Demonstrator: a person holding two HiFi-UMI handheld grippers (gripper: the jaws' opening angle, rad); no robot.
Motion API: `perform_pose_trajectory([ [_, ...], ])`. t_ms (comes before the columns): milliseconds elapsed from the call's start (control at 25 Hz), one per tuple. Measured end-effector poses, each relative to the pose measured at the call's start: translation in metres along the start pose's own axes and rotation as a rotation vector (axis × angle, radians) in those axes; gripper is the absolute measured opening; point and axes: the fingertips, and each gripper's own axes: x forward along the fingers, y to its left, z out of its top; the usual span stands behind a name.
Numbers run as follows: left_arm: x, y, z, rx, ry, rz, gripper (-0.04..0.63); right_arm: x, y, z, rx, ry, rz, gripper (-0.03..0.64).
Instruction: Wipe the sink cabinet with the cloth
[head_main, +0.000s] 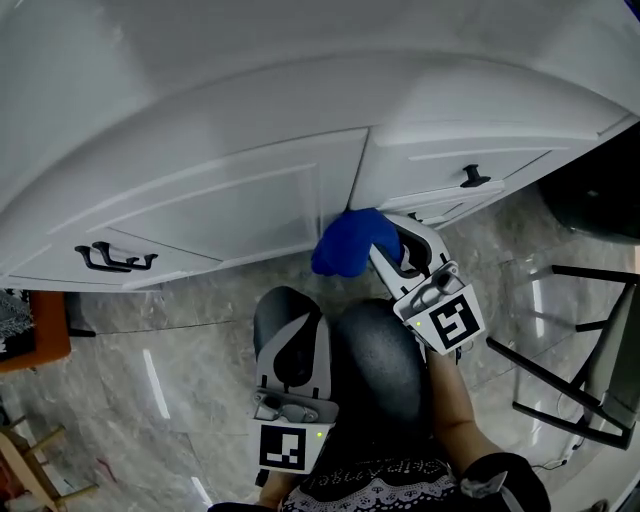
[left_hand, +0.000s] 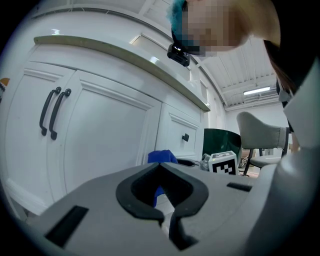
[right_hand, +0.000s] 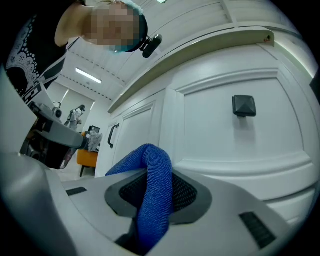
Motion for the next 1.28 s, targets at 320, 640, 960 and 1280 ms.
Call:
perform_pose_trajectory([
  [320,-0.002,-0.002,0.005,-0.005,-0.016,-0.006,0.005,-0.004,-0.008,-0.001,-0.029,-0.004,-0.021,0.114],
  [640,0.001,-0.001,0.005,-0.007,-0.014,0.000,0.005,-0.011,-0.018,-0.005,-0.039,0.015,-0.049,0.114],
  [960,0.003,0.002,0.003,-0.010,-0.008,0.007,0.005,-0.024,-0.034,-0.007,-0.025,0.025,-0.116,0.114],
  [1280,0.005,0.005,0.002,-0.023,-0.008,0.008,0.005,-0.036,-0.051,-0.010,-0.023,0.045,-0.183,0.114],
])
